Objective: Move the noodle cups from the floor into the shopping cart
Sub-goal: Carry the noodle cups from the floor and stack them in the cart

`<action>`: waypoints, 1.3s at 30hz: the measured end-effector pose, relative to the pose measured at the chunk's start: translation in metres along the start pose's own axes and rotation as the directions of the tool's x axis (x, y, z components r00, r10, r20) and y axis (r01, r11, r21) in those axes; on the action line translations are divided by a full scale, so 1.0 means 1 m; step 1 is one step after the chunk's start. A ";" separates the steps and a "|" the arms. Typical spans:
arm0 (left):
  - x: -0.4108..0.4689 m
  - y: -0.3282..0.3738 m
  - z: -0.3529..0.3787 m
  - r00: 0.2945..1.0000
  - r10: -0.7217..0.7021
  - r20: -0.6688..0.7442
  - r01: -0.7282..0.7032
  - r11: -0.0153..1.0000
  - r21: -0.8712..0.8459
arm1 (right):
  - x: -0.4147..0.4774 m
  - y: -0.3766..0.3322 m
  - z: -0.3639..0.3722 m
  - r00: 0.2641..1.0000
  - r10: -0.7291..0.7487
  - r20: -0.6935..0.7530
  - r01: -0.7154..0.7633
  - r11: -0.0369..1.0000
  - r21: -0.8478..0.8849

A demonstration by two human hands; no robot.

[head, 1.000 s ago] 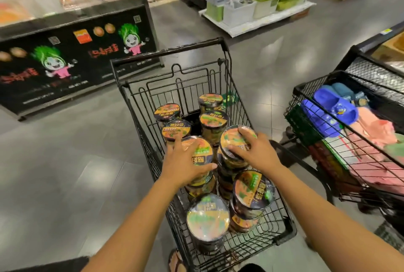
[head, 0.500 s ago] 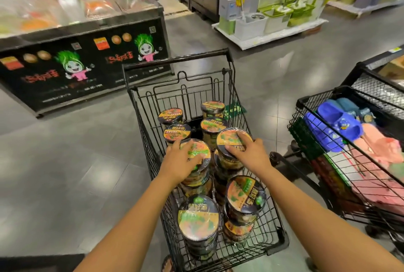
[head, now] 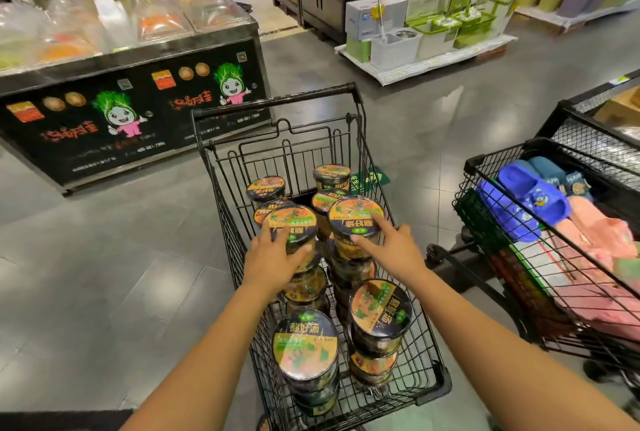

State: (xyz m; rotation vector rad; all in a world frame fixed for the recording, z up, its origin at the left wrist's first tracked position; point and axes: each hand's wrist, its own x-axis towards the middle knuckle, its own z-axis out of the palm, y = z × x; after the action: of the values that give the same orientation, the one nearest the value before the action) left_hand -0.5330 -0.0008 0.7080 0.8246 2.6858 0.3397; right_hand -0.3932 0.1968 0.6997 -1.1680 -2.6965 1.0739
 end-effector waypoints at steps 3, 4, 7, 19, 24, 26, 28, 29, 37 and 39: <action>-0.001 0.002 -0.002 1.000 -0.002 0.008 0.002 1.000 0.030 | -0.006 0.001 -0.001 1.000 0.002 -0.003 -0.002 1.000 -0.007; -0.001 0.002 -0.002 1.000 0.005 0.009 -0.006 0.999 0.045 | -0.009 0.000 -0.001 1.000 0.007 -0.003 -0.007 1.000 -0.004; 0.004 0.003 -0.003 0.999 0.040 0.018 -0.042 0.996 0.084 | -0.017 -0.005 0.000 0.999 0.032 -0.013 -0.032 0.999 0.016; -0.007 0.040 -0.001 0.946 0.323 -0.034 -0.318 0.942 0.106 | -0.104 0.012 0.019 0.923 0.345 -0.168 -0.339 0.938 0.064; -0.041 0.092 0.024 0.819 0.569 0.079 -0.574 0.817 0.059 | -0.185 0.040 0.028 0.797 0.534 -0.281 -0.525 0.843 0.113; -0.067 0.115 0.041 0.737 0.656 0.161 -0.672 0.738 0.066 | -0.228 0.055 0.032 0.715 0.639 -0.284 -0.620 0.767 0.164; -0.100 0.136 0.060 0.634 0.736 0.237 -0.767 0.638 0.070 | -0.275 0.071 0.039 0.615 0.741 -0.272 -0.705 0.670 0.233; -0.120 0.146 0.071 0.582 0.767 0.269 -0.805 0.589 0.064 | -0.301 0.078 0.042 0.564 0.781 -0.270 -0.738 0.623 0.261; -0.298 0.189 0.154 0.173 0.821 0.544 -0.983 0.174 0.050 | -0.505 0.126 0.110 0.086 0.985 -0.151 -0.811 0.158 0.563; -0.347 0.193 0.173 0.077 0.804 0.590 -0.997 0.073 0.030 | -0.553 0.132 0.131 -0.008 0.994 -0.111 -0.791 0.061 0.609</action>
State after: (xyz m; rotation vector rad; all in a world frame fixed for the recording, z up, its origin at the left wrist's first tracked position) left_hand -0.1005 -0.0223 0.6858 2.4546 1.3136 -0.2500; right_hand 0.0545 -0.1746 0.6565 -2.7244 -0.8126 0.9020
